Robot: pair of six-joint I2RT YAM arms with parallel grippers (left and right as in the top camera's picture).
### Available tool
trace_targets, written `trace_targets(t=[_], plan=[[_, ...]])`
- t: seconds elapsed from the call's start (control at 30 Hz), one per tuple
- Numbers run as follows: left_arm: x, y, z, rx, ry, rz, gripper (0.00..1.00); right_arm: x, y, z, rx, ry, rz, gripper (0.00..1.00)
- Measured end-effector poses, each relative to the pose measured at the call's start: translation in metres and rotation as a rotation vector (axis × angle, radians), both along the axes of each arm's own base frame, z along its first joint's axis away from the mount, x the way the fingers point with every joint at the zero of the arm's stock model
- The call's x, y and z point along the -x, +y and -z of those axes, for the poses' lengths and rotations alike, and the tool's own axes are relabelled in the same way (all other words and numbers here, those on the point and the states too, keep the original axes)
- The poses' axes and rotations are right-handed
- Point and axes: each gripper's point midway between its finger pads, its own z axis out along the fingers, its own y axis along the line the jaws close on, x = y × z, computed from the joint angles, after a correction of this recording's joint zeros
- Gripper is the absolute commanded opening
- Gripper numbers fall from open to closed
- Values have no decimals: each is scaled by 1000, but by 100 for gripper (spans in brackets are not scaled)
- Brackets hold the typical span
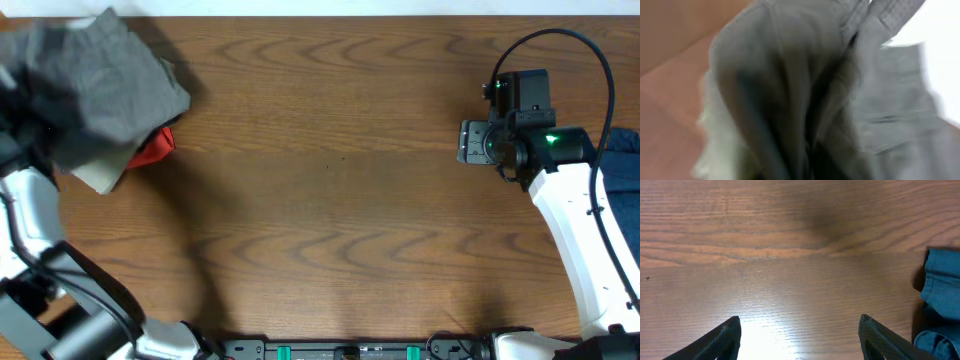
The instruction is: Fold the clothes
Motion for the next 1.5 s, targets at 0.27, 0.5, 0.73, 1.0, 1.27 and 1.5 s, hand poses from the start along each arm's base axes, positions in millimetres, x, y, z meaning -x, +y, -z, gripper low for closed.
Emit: trace_targets(t=[0.27,0.5,0.73,1.0,1.27,1.5], plan=[[17,24,49,166,44,-67,98,1,0,0,-2,3,-1,75],[-3,10,-11,117,-133,21,98,1,1,0,-3,3,-1,79],[0,-30,-128,-58,-343,95,98,1,1,0,-3,3,-2,82],[-40,-149,-112,26,-266,342,98,1,4,1,-19,4,-11,89],[-32,-311,-9,103,137,608,98,0,23,0,-153,6,-70,99],[75,-347,75,70,709,660,98,23,-10,12,-202,115,35,99]])
